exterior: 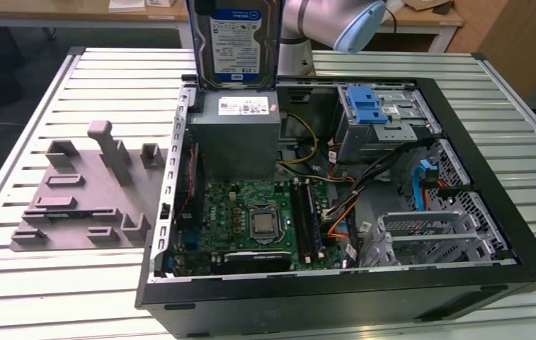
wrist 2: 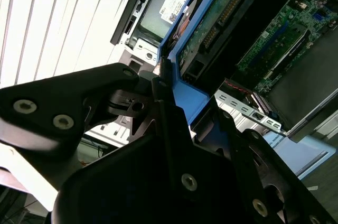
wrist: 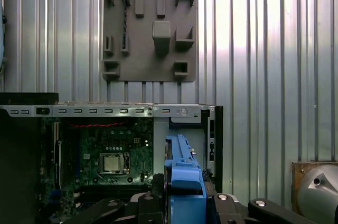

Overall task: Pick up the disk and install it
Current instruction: 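Pick up the disk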

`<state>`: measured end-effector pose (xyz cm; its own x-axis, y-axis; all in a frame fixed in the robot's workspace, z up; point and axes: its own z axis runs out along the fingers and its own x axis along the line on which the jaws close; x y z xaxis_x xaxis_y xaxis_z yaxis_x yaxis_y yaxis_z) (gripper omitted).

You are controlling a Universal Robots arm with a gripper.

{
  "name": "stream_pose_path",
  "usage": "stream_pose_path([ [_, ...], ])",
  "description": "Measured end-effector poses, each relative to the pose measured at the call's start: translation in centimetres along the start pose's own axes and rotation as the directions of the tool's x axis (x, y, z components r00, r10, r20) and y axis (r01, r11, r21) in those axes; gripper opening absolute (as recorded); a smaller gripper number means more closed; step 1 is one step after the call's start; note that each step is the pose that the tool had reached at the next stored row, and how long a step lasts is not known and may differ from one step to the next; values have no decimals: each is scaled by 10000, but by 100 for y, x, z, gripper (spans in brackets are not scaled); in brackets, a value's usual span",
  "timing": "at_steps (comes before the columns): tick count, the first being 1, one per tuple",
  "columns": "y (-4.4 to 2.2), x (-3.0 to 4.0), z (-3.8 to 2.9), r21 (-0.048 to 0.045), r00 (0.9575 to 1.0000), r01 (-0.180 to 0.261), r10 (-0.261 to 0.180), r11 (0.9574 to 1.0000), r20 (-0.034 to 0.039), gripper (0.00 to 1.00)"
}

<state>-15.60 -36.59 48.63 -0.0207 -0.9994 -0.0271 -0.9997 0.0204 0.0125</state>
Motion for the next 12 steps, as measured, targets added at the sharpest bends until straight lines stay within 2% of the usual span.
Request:
stream_pose_path([
  [7,-2,9,0,0,10000,2,-2,10000,-1,37],
  [12,-2,85,-2,1,10000,1,-1,10000,1,37],
])
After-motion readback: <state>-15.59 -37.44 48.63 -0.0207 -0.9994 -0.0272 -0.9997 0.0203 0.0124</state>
